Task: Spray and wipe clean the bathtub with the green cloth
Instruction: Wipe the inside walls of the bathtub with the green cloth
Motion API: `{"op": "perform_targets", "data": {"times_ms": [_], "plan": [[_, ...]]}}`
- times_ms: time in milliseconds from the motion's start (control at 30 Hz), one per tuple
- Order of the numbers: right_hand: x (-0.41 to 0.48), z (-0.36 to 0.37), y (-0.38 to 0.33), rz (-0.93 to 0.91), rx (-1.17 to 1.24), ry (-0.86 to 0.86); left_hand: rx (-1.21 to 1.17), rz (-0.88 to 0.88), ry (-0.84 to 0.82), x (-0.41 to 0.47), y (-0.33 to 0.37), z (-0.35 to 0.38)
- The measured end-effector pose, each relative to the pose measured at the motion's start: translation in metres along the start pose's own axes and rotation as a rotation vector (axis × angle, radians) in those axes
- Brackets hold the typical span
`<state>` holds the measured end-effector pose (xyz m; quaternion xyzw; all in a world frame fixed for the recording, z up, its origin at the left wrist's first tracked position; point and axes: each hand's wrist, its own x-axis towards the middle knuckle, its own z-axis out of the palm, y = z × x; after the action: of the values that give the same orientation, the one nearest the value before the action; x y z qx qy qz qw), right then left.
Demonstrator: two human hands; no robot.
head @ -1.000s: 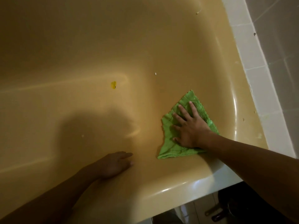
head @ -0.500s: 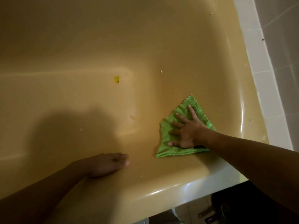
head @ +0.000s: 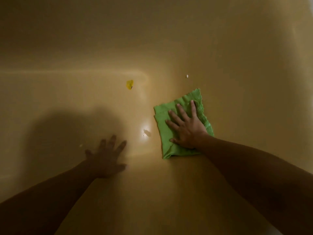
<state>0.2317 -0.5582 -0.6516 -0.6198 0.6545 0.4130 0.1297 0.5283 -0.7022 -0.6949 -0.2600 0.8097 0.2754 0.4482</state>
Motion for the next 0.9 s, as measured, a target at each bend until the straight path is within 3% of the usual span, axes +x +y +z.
{"op": "perform_targets", "data": {"times_ms": [233, 333, 433, 533, 700, 900], "plan": [[0.055, 0.014, -0.056, -0.089, 0.189, 0.144, 0.173, 0.019, 0.221, 0.046, -0.035, 0.013], [0.067, 0.015, -0.054, -0.092, 0.2, 0.183, 0.2, 0.101, 0.397, 0.054, -0.046, 0.017], [0.07, 0.013, -0.048, -0.1, 0.195, 0.178, 0.211, 0.066, 0.355, 0.058, -0.054, 0.02], [0.068, 0.011, -0.029, -0.061, 0.141, 0.15, 0.227, 0.101, 0.412, 0.06, -0.052, 0.018], [0.057, -0.003, 0.012, 0.069, 0.048, 0.082, 0.051, -0.013, 0.345, 0.06, -0.032, -0.003], [0.009, -0.003, 0.03, -0.017, -0.043, -0.012, 0.023, -0.158, 0.296, 0.059, -0.004, -0.014]]}}
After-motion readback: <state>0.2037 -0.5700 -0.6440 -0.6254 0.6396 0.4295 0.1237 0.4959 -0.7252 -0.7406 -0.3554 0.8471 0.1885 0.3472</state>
